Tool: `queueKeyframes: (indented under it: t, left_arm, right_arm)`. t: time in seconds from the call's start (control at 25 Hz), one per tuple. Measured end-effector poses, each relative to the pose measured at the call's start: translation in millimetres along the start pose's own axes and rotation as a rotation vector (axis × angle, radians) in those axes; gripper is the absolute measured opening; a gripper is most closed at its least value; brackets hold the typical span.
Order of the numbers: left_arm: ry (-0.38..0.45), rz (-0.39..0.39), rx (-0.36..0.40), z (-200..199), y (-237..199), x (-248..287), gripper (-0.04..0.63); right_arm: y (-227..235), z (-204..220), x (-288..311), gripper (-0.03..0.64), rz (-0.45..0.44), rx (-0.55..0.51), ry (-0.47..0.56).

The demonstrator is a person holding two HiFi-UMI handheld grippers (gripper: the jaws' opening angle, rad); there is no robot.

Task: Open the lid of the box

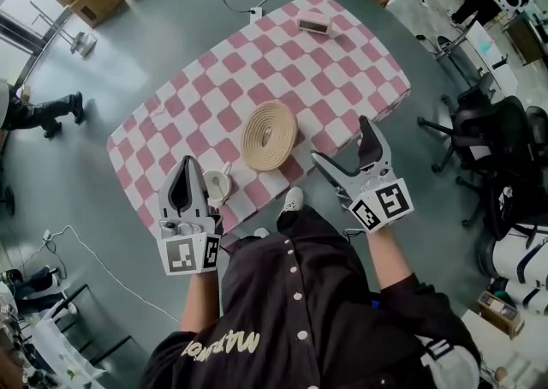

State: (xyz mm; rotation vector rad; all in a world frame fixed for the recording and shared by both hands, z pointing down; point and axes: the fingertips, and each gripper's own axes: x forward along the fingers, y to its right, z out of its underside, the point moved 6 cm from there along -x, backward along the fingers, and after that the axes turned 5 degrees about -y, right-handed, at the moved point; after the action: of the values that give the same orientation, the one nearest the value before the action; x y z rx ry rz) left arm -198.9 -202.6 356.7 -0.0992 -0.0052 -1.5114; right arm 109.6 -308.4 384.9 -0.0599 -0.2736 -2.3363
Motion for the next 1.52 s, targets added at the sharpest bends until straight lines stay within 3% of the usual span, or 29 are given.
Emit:
queueKeyframes:
  t: [0.28, 0.44, 0.76, 1.2, 1.52]
  left_arm:
    - [-0.037, -0.072, 0.010, -1, 4, 20, 0.008]
    - [-0.068, -0.095, 0.019, 4, -6, 25, 0.008]
    - [-0.085, -0.068, 0.009, 13, -30, 42, 0.008]
    - [-0.142, -0.060, 0.013, 26, -57, 49, 0.008]
    - [-0.167, -0.051, 0.008, 34, -67, 60, 0.008]
  right_arm:
    - [19, 18, 43, 0.531, -0.077, 0.095, -0.085]
    - [17, 42, 68, 0.531, -0.079, 0.144, -0.158]
    - [-2, 84, 100, 0.529, -0.079, 0.252, -0.290]
    - [-47, 162, 154, 0.520, -0.121, 0.532, -0.515]
    - [-62, 211, 178, 0.517, -0.021, 0.768, -0.682]
